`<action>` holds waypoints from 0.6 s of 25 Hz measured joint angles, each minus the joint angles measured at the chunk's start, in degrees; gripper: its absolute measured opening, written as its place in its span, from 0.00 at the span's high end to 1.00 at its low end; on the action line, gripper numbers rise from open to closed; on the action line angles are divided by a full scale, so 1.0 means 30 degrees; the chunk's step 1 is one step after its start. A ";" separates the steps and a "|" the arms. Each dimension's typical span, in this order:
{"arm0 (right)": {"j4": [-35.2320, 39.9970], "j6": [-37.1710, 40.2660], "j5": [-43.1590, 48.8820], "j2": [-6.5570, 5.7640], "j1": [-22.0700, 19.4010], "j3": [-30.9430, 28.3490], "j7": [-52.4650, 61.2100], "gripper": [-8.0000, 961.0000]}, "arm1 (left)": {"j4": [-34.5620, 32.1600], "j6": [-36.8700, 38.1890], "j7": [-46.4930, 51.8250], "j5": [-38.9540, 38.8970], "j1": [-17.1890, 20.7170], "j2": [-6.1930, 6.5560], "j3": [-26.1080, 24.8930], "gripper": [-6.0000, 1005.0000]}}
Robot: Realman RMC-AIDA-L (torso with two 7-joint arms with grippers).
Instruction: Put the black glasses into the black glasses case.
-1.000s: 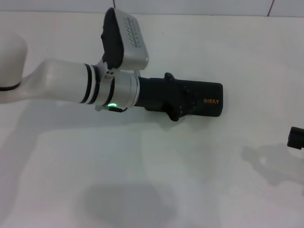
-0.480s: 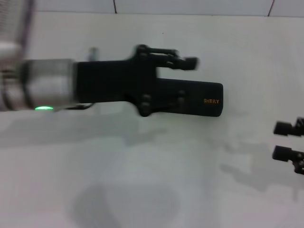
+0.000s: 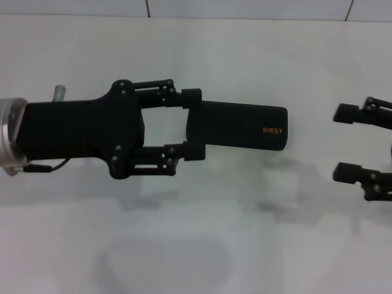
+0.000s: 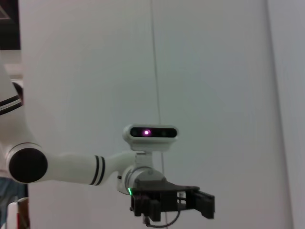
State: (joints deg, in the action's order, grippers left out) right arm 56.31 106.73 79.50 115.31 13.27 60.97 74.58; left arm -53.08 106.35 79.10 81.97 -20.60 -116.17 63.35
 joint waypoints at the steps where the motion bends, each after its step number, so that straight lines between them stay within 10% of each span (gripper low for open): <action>1: -0.0003 -0.0071 -0.0004 0.0001 0.0214 0.0155 -0.0005 0.25 | 0.0026 0.0019 0.0000 0.0002 0.0034 0.0000 -0.0004 0.31; 15: -0.2581 -0.0251 -0.0186 0.0104 0.3314 0.1207 -0.0306 0.08 | 0.1185 0.1193 -0.0207 -0.0145 0.0081 0.0116 -0.0110 0.29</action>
State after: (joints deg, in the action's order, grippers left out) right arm 48.56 105.98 78.94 115.62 23.21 64.59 73.66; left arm -49.52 109.93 78.48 81.53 -20.35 -115.82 63.02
